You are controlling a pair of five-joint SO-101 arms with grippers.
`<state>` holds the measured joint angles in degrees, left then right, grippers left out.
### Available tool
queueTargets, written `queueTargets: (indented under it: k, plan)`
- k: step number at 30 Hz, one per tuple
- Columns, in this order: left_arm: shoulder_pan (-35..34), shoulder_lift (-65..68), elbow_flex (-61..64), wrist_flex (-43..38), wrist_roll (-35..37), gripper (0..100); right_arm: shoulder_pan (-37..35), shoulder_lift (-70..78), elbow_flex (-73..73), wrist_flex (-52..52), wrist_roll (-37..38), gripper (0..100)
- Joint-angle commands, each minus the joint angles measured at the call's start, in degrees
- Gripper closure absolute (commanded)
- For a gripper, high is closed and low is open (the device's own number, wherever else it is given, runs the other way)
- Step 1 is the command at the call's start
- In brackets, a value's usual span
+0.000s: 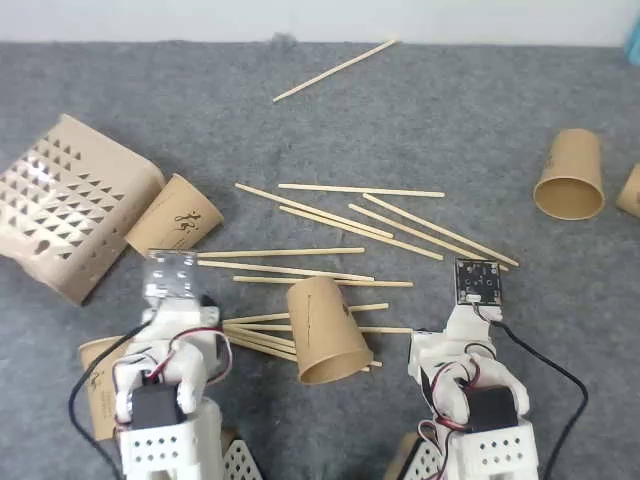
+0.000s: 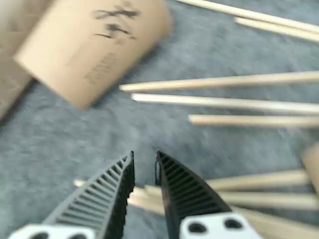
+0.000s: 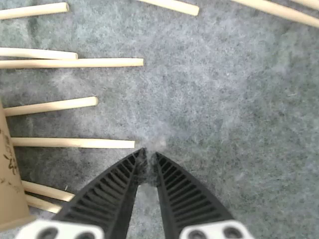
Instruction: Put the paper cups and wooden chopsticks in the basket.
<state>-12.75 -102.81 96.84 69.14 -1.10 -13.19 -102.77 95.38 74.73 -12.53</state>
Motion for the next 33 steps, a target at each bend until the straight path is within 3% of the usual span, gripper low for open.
queueTargets:
  k: [1,5,17,24,33]
  plan:
    - [-9.32,-1.49,-0.40,-10.20,-0.26,93,-0.40,-1.19,1.05,0.31,-0.70,99.1]
    - [-16.70,-1.49,-0.84,-16.70,-0.18,93,-0.40,-1.19,1.05,0.31,-0.70,99.1]
    - [-27.34,1.32,-21.93,-8.26,-0.09,93,-0.40,-1.19,1.05,0.31,-0.70,99.1]
    - [-32.00,25.14,-29.05,-13.36,0.26,77,-0.40,-1.19,1.05,0.31,-0.70,99.1]
    - [-36.48,64.53,-48.66,-17.05,0.26,79,-0.40,-1.19,1.05,0.31,-0.70,99.1]
